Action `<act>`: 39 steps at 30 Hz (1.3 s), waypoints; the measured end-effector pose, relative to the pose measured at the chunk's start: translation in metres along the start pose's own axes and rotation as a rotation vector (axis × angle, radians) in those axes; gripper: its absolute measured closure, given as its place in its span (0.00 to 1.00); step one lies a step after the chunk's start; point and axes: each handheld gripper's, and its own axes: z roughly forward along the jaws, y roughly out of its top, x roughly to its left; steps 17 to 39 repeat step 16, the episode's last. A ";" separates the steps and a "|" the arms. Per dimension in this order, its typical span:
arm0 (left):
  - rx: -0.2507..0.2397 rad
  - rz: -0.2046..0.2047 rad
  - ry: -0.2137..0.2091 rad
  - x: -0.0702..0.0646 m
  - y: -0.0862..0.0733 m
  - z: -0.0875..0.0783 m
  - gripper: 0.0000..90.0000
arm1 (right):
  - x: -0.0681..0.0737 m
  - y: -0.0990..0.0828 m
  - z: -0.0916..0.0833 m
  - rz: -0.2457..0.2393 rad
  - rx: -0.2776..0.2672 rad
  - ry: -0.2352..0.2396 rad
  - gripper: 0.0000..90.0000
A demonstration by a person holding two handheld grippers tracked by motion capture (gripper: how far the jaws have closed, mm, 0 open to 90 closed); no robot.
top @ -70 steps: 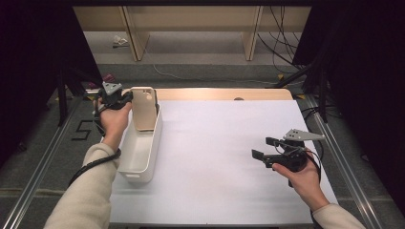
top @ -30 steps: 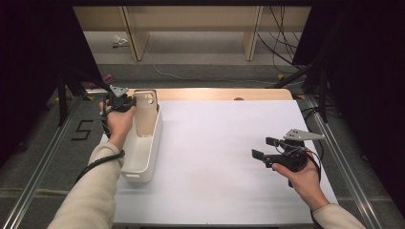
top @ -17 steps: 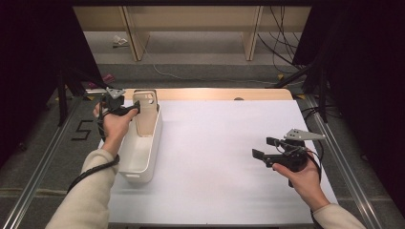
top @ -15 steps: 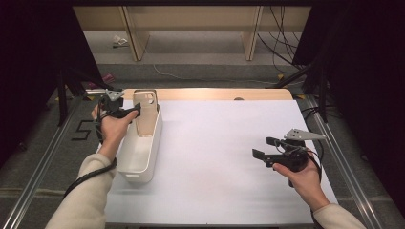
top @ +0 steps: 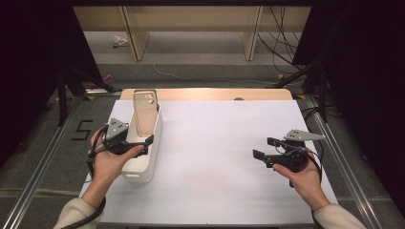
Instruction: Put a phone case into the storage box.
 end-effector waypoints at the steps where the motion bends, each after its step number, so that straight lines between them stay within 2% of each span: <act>1: -0.005 0.003 -0.012 -0.004 -0.002 -0.003 0.01 | 0.000 0.000 0.000 -0.002 -0.001 0.000 0.18; 4: -0.020 0.008 -0.044 -0.015 -0.007 -0.010 0.02 | 0.000 0.000 -0.001 -0.005 -0.004 0.003 0.18; 7: -0.034 0.044 -0.051 -0.025 -0.012 -0.015 0.02 | 0.000 0.000 0.000 -0.010 -0.002 0.003 0.18; 9: -0.043 0.045 -0.059 -0.027 -0.015 -0.017 0.02 | 0.001 0.000 0.000 -0.015 -0.002 0.006 0.18; 13: -0.052 0.050 -0.077 -0.028 -0.020 -0.018 0.02 | 0.001 0.000 -0.001 -0.018 -0.006 0.008 0.18; 16: -0.044 0.056 -0.074 -0.028 -0.024 -0.018 0.02 | 0.002 0.000 -0.001 -0.022 -0.004 0.009 0.18; 39: -0.044 0.056 -0.074 -0.028 -0.024 -0.018 0.02 | 0.002 0.000 -0.001 -0.022 -0.004 0.009 0.18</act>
